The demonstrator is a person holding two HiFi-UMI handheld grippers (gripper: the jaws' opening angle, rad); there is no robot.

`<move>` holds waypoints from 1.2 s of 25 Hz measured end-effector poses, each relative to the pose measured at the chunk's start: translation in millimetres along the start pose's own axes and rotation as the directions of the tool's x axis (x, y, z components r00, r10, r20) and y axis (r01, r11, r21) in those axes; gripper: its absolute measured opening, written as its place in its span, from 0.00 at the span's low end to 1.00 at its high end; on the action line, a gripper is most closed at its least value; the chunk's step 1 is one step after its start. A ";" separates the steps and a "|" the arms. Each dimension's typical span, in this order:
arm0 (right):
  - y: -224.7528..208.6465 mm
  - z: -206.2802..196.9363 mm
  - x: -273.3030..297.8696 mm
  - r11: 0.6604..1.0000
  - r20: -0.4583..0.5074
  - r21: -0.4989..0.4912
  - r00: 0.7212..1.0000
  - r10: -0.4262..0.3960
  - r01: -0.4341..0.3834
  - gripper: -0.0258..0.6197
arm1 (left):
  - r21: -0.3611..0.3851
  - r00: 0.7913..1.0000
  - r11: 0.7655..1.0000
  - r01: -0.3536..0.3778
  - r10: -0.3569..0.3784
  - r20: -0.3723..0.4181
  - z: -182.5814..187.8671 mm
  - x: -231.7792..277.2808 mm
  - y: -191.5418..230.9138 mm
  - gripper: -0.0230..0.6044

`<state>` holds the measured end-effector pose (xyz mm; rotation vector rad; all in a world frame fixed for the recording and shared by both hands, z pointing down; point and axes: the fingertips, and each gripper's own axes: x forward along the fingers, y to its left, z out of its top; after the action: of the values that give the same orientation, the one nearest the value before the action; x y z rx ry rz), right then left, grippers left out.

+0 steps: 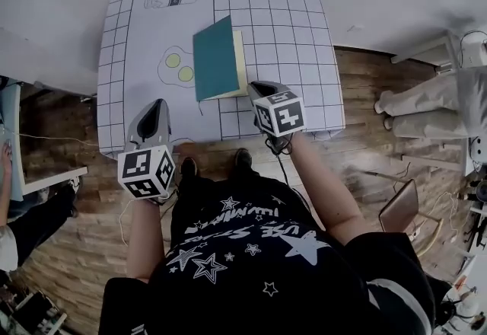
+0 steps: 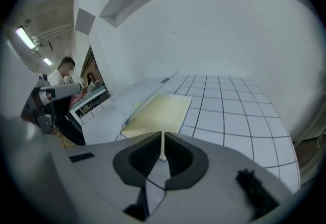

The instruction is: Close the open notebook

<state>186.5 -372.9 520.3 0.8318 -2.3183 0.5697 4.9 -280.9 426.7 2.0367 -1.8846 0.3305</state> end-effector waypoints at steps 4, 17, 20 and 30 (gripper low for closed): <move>4.4 48.4 -26.3 0.999 0.192 -0.010 0.981 0.039 -0.037 0.08 | -0.025 1.000 0.999 -0.026 0.026 0.007 -6.7 -6.1 -1.3 0.05; 4.5 -1.7 24.4 0.999 -0.042 -0.041 0.999 -0.003 0.001 0.08 | -0.017 1.000 1.000 -0.023 0.023 0.010 0.2 -16.0 18.4 0.05; -5.7 -15.8 33.5 0.999 -0.089 -0.012 0.995 -0.048 0.047 0.08 | -0.025 1.000 1.000 -0.014 0.015 0.016 3.3 -17.2 27.0 0.05; -6.3 -10.3 34.3 0.974 -0.112 0.060 0.971 -0.212 0.220 0.08 | -0.031 0.998 0.998 0.058 -0.058 0.028 8.0 -24.4 64.0 0.05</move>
<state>173.6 -385.9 551.7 1.0478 -2.0893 0.5892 -61.5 -265.6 415.7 2.0807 -1.8308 0.2578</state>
